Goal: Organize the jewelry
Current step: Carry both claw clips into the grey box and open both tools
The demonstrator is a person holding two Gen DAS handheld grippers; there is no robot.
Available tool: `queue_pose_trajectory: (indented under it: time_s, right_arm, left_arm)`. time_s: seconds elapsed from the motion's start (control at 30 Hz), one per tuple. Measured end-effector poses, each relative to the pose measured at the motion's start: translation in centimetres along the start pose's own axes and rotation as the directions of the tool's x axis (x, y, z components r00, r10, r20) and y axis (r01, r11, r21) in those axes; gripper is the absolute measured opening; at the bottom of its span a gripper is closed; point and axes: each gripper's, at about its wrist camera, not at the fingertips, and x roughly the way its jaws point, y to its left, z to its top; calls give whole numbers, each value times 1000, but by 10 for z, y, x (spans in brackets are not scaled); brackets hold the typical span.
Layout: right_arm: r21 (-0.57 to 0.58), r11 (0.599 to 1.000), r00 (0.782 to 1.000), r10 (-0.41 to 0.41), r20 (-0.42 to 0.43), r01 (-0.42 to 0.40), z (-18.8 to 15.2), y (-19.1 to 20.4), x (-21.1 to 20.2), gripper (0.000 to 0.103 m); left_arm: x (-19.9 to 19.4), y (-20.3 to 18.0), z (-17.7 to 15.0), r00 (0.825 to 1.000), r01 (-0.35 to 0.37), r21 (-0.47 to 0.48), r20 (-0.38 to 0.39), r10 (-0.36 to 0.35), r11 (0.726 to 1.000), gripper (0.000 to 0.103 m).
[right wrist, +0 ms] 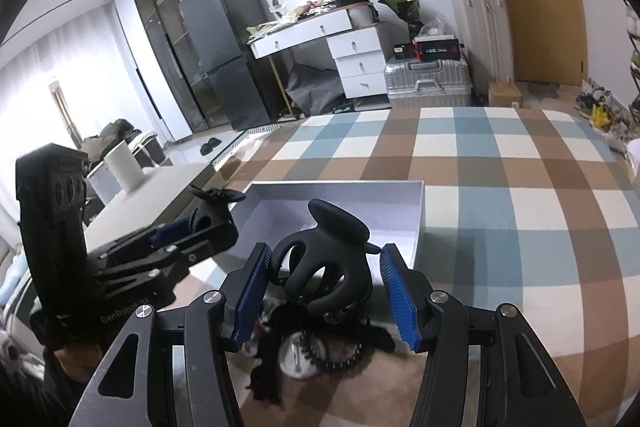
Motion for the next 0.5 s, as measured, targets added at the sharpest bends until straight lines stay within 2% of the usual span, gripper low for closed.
queue_pose_trajectory:
  time_s: [0.5]
  right_arm:
    - [48,999,999,-13,-29,14,9,-7,26,55]
  left_arm:
    - [4,-9,-3,1000,-22,20,-10,22,1000,42]
